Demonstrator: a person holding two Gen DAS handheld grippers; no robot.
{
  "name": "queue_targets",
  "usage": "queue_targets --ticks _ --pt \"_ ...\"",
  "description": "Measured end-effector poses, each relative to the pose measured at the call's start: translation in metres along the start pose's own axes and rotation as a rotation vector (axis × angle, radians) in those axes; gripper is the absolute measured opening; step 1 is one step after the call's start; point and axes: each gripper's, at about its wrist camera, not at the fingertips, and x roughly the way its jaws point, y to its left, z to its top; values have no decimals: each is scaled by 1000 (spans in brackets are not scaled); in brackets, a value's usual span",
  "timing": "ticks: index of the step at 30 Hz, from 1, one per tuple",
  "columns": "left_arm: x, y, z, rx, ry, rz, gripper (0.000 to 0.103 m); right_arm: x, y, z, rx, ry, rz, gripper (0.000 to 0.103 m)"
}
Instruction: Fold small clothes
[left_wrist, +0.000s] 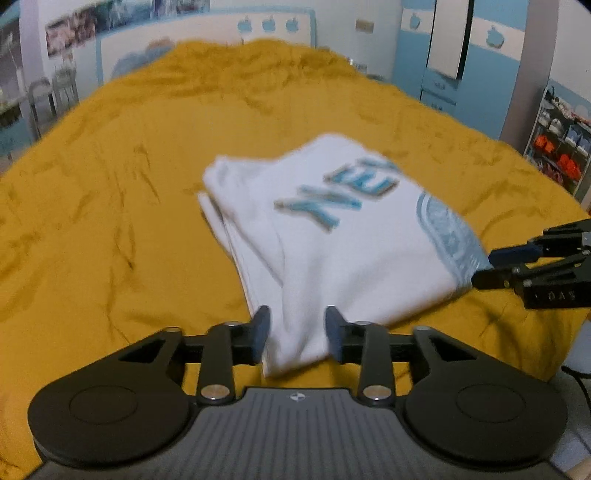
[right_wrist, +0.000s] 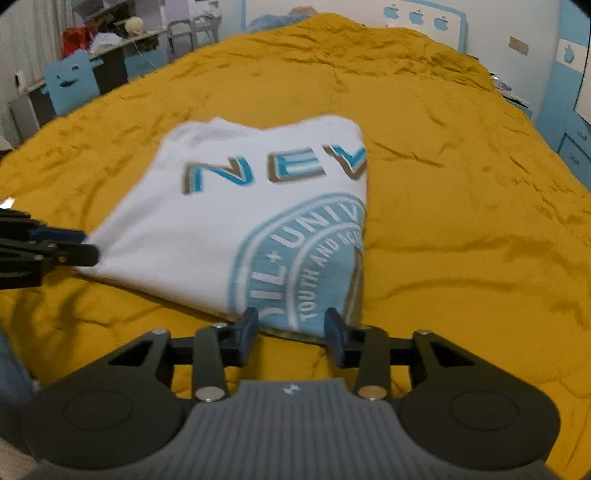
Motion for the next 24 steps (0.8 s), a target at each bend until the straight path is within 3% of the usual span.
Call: queue_targets --ticks 4,9,12,14,18,24 --pt "-28 -10 15 44 -107 66 64 -34 9 10 -36 -78 -7 45" --pt "-61 -27 30 57 -277 135 91 -81 16 23 -21 -208 18 62" --pt "-80 -41 31 70 -388 188 92 -106 25 23 -13 -294 21 81" --pt "-88 -50 30 105 -441 214 100 -119 30 19 -12 -356 2 82" --pt "-92 -58 27 63 -458 220 103 -137 37 7 5 -400 -21 82" --pt "-89 -55 13 -36 -421 223 103 -147 42 -14 51 -409 -70 82"
